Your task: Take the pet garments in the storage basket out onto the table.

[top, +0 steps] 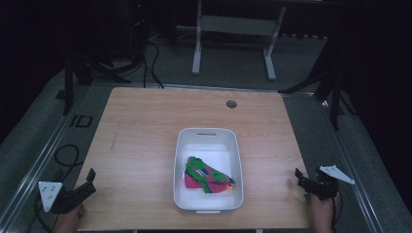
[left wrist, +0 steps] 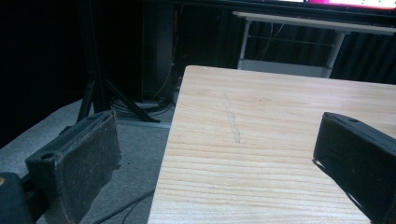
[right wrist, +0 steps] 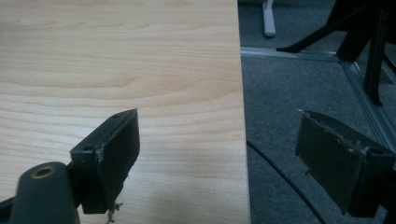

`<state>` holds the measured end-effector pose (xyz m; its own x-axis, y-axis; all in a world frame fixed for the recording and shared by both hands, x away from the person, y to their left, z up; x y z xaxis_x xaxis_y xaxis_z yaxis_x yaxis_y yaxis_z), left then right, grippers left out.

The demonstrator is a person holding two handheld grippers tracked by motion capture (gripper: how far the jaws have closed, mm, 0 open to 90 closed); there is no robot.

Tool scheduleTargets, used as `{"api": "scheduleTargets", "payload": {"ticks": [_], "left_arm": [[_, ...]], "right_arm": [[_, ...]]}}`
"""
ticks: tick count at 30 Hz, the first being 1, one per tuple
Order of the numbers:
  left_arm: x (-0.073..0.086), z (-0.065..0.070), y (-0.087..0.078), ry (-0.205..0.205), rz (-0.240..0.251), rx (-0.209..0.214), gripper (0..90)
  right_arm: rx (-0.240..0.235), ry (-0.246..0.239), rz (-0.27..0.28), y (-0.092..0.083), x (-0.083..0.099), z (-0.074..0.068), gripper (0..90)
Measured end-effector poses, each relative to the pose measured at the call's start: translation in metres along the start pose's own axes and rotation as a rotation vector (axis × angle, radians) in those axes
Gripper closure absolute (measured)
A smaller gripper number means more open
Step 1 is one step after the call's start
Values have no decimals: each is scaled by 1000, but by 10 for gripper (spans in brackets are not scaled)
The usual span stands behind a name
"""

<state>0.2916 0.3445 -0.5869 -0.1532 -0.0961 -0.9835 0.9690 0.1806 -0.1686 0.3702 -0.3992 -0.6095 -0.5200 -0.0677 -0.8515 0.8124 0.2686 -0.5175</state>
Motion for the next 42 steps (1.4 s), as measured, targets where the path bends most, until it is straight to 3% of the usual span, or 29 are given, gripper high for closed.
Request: {"api": "scheduleTargets", "payload": {"ticks": [1,8,10,14,19,20,26,29,30,32,33,35,38,42], "left_arm": [[0,0,0,-1,-2,0,12],[0,0,0,-2,-3,-1,12],[0,0,0,-1,-3,0,12],[0,0,0,-1,-1,-1,12],[0,0,0,-1,0,-3,12],[0,0,0,0,-1,-3,12],[0,0,0,0,-2,-3,12],[0,0,0,-1,-2,-3,12],[0,0,0,1,-3,-3,12],[0,0,0,-1,-2,-3,12],[0,0,0,-1,-2,-2,12],[0,0,0,0,-1,-2,12],[0,0,0,-2,-2,-1,12],[0,0,0,-2,-1,0,12]], "right_arm": [[-26,2,-1,0,0,-2,135],[-67,3,-20,2,1,-4,137],[-39,0,-30,3,2,-3,140],[-49,-5,-60,3,5,0,140],[-166,-1,-84,3,6,-3,134],[-226,-29,-109,2,6,-7,128],[-371,-127,-193,2,7,-24,126],[-410,-152,-218,1,6,-30,124],[-439,-187,-232,0,4,-37,122],[-455,-191,-237,0,4,-40,122],[-500,-208,-250,-2,2,-48,122],[-515,-217,-254,-2,2,-51,122],[-596,-263,-295,-5,3,-68,120],[-639,-314,-318,-7,2,-82,117]]}}
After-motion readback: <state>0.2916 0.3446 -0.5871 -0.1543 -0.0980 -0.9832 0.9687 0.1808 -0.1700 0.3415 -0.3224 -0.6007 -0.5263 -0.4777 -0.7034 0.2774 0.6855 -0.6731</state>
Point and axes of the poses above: each handheld gripper's, and its own axes: y roughly forward along the jaws, x roughly out of its underside, z roughly to its right, the point moved 10 cm from there along y, roughly forward along the jaws, and after that the axes turned 8 degrees about -x, right-handed, at the moved point
